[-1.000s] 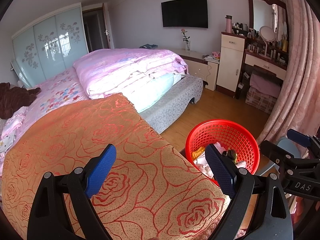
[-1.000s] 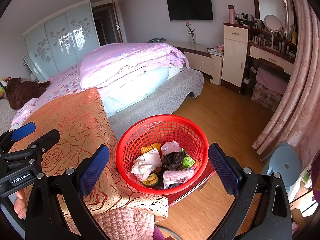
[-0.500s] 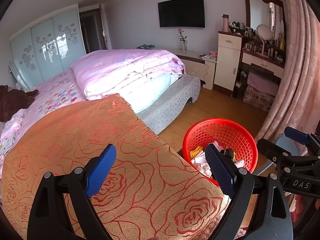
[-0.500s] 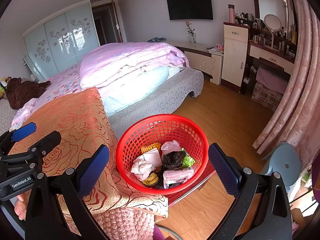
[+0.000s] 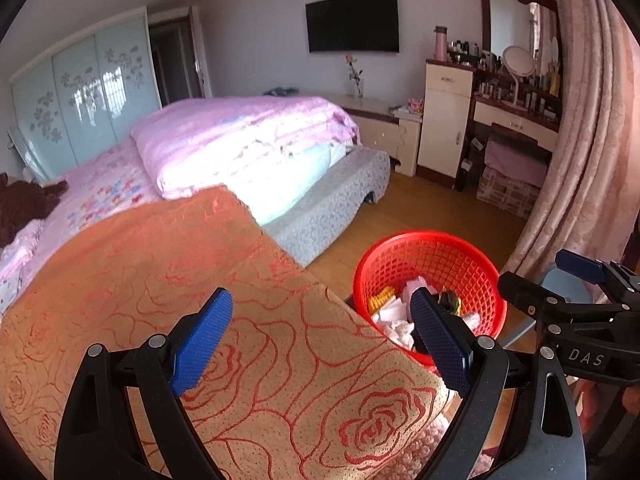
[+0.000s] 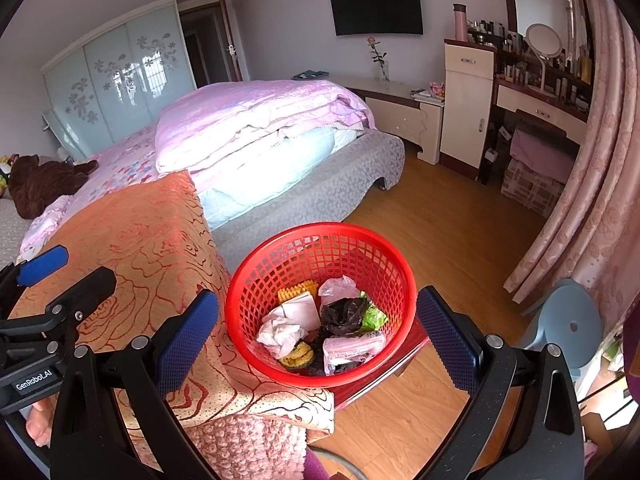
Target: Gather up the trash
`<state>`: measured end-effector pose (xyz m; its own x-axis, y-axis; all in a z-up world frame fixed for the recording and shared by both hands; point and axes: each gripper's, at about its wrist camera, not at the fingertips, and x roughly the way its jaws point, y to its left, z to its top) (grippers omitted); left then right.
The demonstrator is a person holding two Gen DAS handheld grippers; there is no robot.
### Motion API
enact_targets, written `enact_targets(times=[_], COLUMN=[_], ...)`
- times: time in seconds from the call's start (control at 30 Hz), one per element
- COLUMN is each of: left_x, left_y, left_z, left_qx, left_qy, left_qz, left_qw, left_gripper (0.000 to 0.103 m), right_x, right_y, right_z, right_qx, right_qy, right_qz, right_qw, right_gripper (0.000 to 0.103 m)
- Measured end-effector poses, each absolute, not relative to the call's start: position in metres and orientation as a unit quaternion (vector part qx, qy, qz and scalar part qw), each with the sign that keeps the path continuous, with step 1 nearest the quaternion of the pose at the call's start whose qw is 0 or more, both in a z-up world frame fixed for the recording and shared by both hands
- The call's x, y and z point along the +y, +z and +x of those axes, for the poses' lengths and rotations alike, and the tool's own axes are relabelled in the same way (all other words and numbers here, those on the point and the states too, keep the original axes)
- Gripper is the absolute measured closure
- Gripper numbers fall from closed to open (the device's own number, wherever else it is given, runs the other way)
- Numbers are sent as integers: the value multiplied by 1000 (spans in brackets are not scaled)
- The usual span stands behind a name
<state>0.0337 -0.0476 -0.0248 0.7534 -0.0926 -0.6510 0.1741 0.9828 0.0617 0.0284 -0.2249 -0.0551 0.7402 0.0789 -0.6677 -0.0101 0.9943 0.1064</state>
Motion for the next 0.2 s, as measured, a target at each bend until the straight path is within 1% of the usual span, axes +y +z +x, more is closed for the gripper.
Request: enact_targets(times=[0.1,0.2], left_x=[-35,-6], left_y=[-25,-22], left_z=[35,36], left_qx=[350,353], left_qy=[-59,-32], left_qz=[52,33], left_qw=[934,935], left_gripper=[16,16], right_x=[-221,-205], right_y=[-59,-60], right_z=[34,38], right_qx=[369,378], right_qy=[24,36], right_qz=[41,24], right_qw=[928,925], right_gripper=[7,7])
